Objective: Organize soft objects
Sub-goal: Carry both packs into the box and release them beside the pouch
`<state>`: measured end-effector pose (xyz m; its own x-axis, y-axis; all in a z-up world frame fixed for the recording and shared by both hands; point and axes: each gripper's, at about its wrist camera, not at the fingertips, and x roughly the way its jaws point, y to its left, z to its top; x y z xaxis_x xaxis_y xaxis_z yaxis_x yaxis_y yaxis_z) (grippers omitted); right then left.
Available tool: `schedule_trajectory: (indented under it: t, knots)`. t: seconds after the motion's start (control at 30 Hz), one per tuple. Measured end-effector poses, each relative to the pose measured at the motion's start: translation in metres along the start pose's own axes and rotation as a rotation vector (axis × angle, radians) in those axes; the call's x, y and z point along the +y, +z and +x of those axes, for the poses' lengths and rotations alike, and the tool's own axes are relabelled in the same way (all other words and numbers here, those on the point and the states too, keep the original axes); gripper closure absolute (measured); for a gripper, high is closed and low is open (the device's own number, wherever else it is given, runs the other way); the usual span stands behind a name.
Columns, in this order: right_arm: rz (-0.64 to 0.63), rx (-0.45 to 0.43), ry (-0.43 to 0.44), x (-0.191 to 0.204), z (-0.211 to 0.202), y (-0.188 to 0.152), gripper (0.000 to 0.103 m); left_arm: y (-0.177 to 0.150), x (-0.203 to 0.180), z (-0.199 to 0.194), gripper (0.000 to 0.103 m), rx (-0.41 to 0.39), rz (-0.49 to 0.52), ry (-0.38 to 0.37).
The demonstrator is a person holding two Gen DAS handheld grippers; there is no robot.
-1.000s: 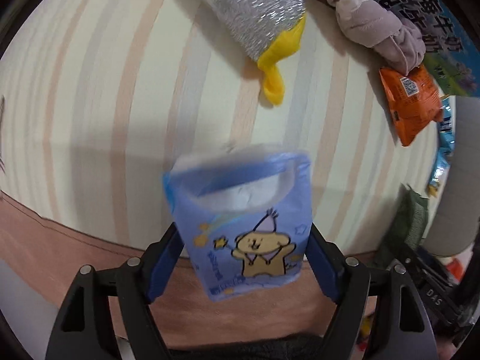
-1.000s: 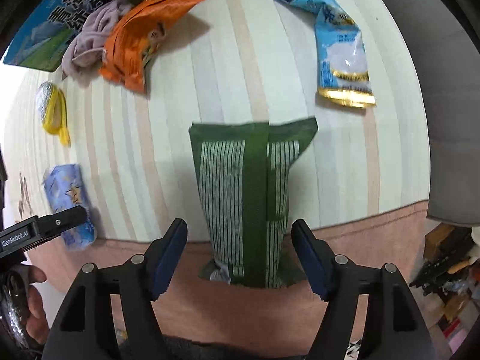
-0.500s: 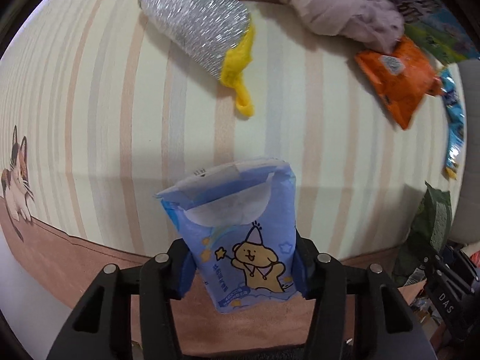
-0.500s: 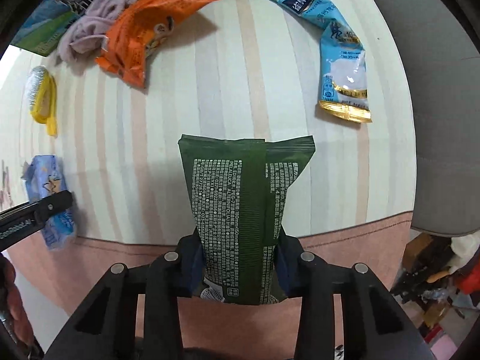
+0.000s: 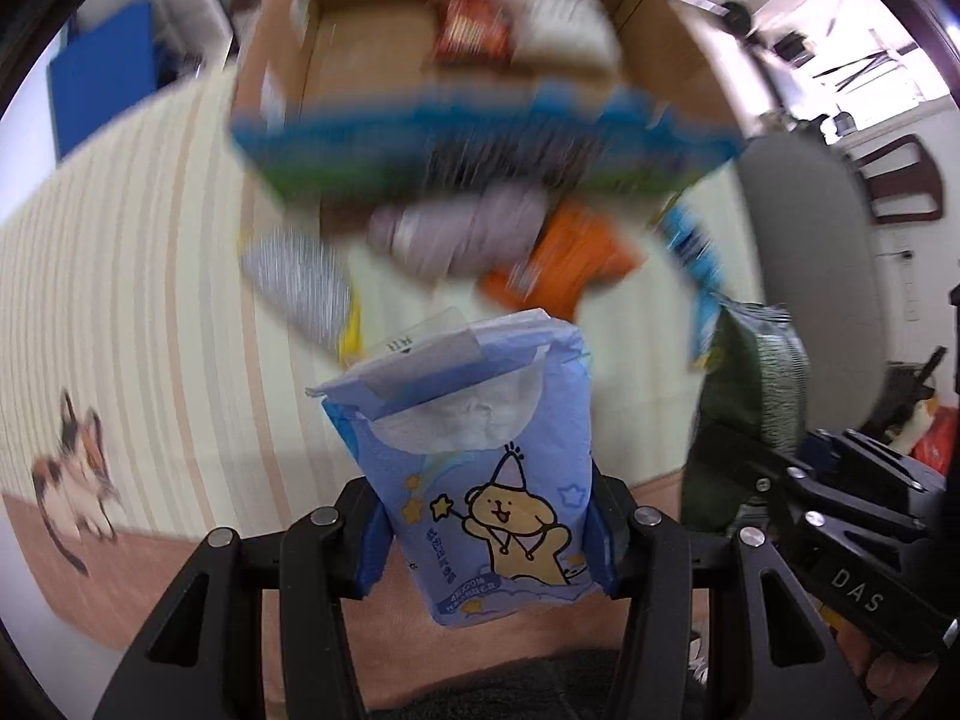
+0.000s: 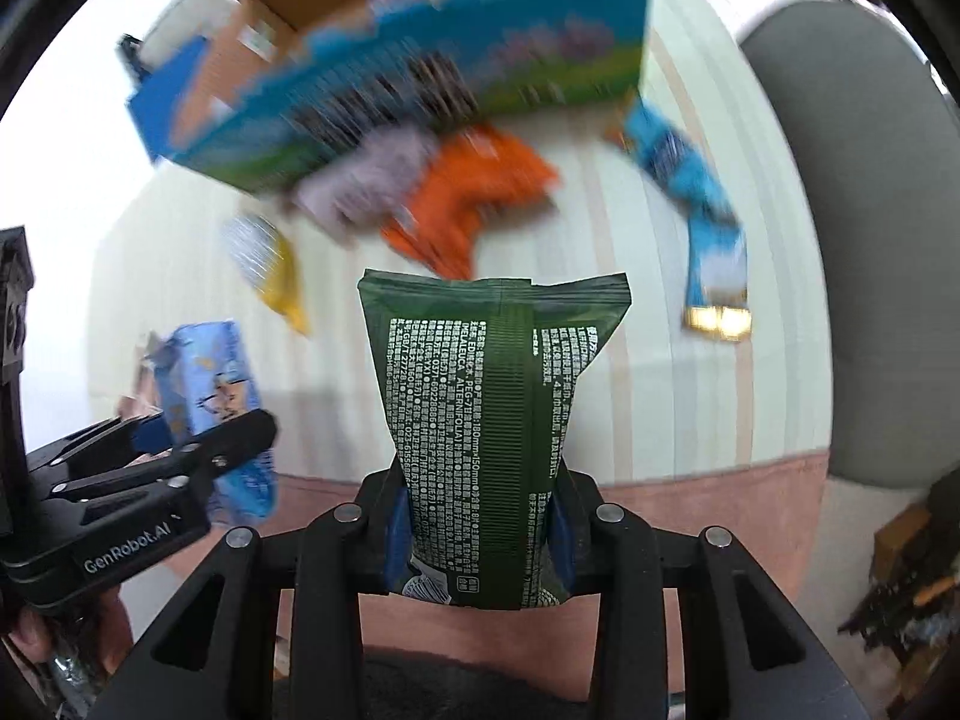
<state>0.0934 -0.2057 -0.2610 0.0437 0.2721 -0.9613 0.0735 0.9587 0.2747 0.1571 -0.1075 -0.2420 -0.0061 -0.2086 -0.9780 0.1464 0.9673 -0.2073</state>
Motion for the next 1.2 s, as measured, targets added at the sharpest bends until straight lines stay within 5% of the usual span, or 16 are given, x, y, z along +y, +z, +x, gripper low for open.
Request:
schedule_trajectory:
  t: [0.17, 0.43, 0.6, 0.8, 1.13, 1.2]
  knots:
    - [-0.037, -0.126, 0.047, 0.022, -0.073, 0.05, 0.064, 0.072, 0.039, -0.081, 0.054, -0.108, 0.069, -0.001]
    - [-0.068, -0.213, -0.016, 0.038, -0.109, 0.17, 0.064, 0.185, 0.101, -0.1, 0.054, -0.166, 0.112, 0.119]
    - [-0.072, -0.133, -0.085, 0.037, -0.057, 0.23, 0.064, 0.247, 0.127, -0.057, 0.054, -0.083, 0.094, 0.146]
    - [-0.064, 0.023, -0.176, 0.02, 0.032, 0.256, 0.064, 0.301, 0.155, 0.002, 0.054, 0.048, 0.077, 0.176]
    - [-0.084, 0.134, -0.235, 0.005, 0.098, 0.265, 0.064, 0.322, 0.168, 0.044, 0.052, 0.151, 0.098, 0.198]
    - [-0.085, 0.143, -0.246, 0.005, 0.104, 0.266, 0.064, 0.323, 0.172, 0.051, 0.039, 0.163, 0.081, 0.176]
